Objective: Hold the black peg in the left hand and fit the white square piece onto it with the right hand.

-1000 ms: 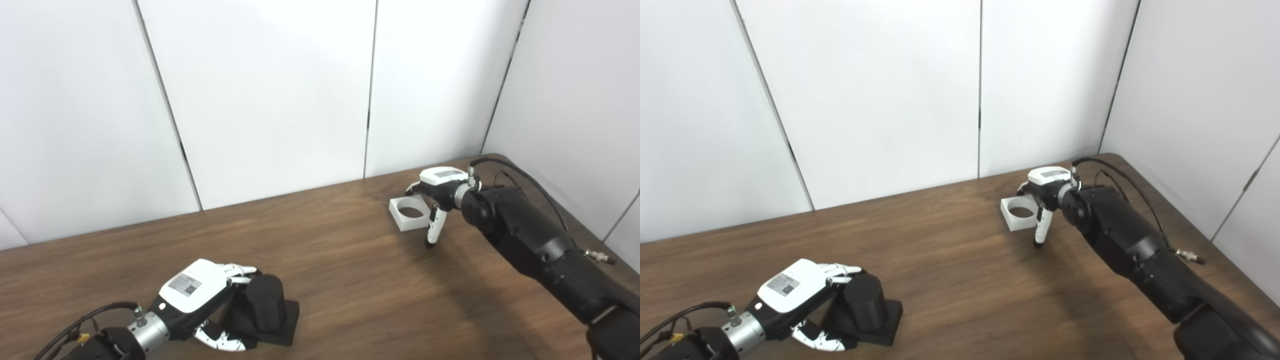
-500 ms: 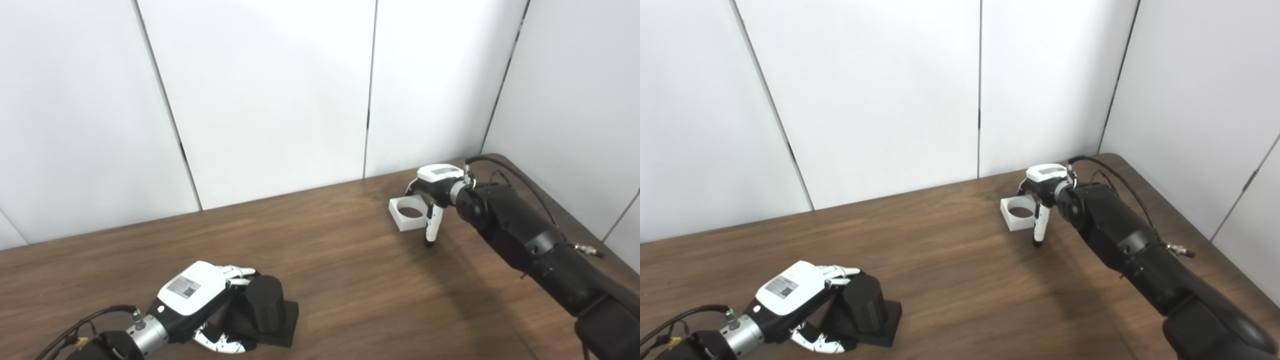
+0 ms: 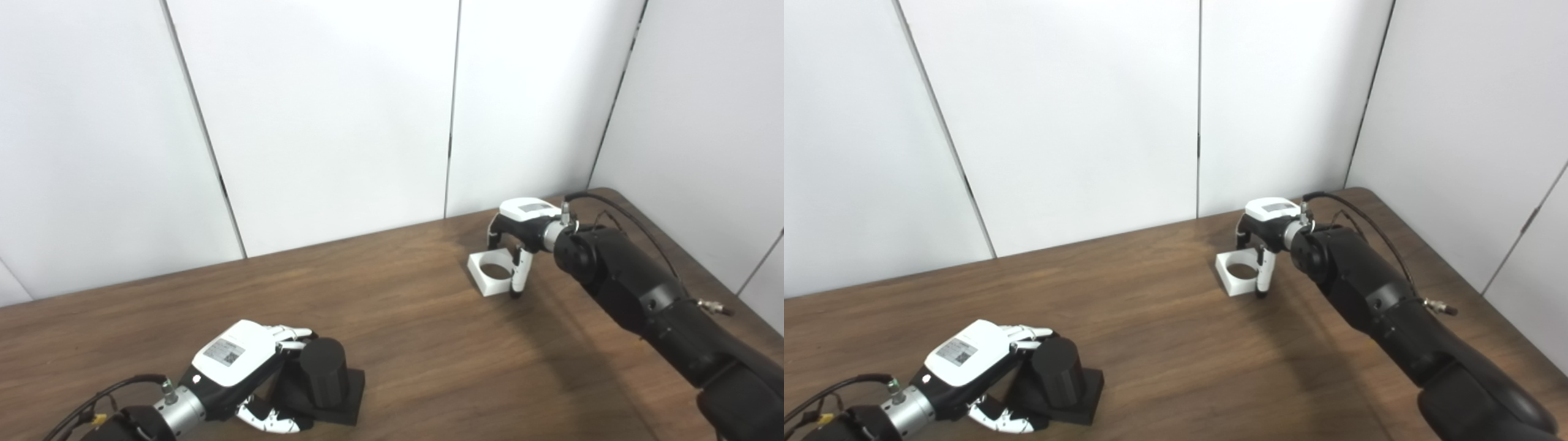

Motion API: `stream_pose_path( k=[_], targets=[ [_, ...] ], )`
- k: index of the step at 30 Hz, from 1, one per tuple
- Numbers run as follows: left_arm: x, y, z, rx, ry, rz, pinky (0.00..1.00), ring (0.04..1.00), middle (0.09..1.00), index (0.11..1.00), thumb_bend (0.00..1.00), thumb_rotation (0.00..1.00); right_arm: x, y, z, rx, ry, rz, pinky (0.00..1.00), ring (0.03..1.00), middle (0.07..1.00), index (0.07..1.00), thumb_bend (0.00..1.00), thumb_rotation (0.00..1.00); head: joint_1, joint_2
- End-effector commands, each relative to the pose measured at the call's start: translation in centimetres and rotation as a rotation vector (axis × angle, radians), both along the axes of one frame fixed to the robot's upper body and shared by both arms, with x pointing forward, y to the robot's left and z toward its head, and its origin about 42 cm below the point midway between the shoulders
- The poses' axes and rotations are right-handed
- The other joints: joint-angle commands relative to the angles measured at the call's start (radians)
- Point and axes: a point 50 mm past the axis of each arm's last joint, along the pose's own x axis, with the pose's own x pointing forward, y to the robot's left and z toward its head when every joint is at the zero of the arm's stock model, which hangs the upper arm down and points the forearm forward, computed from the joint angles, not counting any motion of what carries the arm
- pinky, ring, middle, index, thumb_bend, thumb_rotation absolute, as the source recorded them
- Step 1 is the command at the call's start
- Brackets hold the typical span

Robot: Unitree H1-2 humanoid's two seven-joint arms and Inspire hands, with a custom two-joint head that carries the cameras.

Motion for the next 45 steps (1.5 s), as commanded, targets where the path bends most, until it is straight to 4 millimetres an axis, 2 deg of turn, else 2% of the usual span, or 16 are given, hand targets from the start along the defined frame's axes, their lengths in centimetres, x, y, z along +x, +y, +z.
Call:
stream_pose_path(
  k=[1, 7, 13, 17, 24, 29, 35, 45],
  targets=[
    [-3.0, 2.3, -5.0, 0.265, 0.134, -0.032, 0.70, 0.815, 0.862, 0.595, 0.94, 0.17, 0.4, 0.1, 2.1, 0.022, -0.086, 0.035, 0.85, 0.847, 0.752, 0.477, 0.52, 0.13, 0.010, 0.006],
    [-3.0, 1.7, -5.1, 0.281, 0.126, -0.027, 0.70, 0.821, 0.869, 0.593, 0.94, 0.18, -0.7, -0.1, 2.8, 0.070, -0.147, 0.071, 0.84, 0.841, 0.754, 0.477, 0.52, 0.13, 0.067, 0.028],
    [-2.8, 1.1, -5.0, 0.274, 0.106, -0.009, 0.72, 0.827, 0.865, 0.575, 0.93, 0.19, -2.2, 0.3, 4.6, 0.082, -0.216, 0.149, 0.84, 0.844, 0.756, 0.478, 0.52, 0.13, 0.143, 0.055],
    [-2.7, 0.5, -4.9, 0.273, 0.091, 0.038, 0.73, 0.862, 0.865, 0.574, 0.91, 0.18, -3.4, 1.7, 6.5, 0.107, -0.263, 0.243, 0.82, 0.839, 0.754, 0.478, 0.52, 0.13, 0.212, 0.079],
    [-2.5, -0.7, -4.7, 0.264, 0.073, 0.051, 0.72, 0.851, 0.857, 0.568, 0.88, 0.21, -5.3, 4.6, 9.0, 0.137, -0.321, 0.396, 0.78, 0.830, 0.764, 0.478, 0.52, 0.13, 0.323, 0.113],
    [-2.4, -1.5, -4.5, 0.271, 0.069, 0.054, 0.72, 0.857, 0.864, 0.572, 0.89, 0.22, -6.1, 7.1, 10.3, 0.145, -0.359, 0.501, 0.73, 0.818, 0.760, 0.478, 0.52, 0.13, 0.349, 0.123],
    [-2.3, -2.0, -4.3, 0.278, 0.070, 0.065, 0.71, 0.853, 0.864, 0.573, 0.91, 0.23, -7.1, 9.9, 11.3, 0.183, -0.373, 0.586, 0.72, 0.824, 0.764, 0.478, 0.52, 0.13, 0.358, 0.130],
    [-2.2, -2.4, -4.3, 0.282, 0.075, 0.062, 0.72, 0.861, 0.879, 0.573, 0.91, 0.24, -7.7, 13.3, 11.1, 0.248, -0.356, 0.663, 0.73, 0.817, 0.763, 0.478, 0.52, 0.14, 0.361, 0.130]
  ],
)
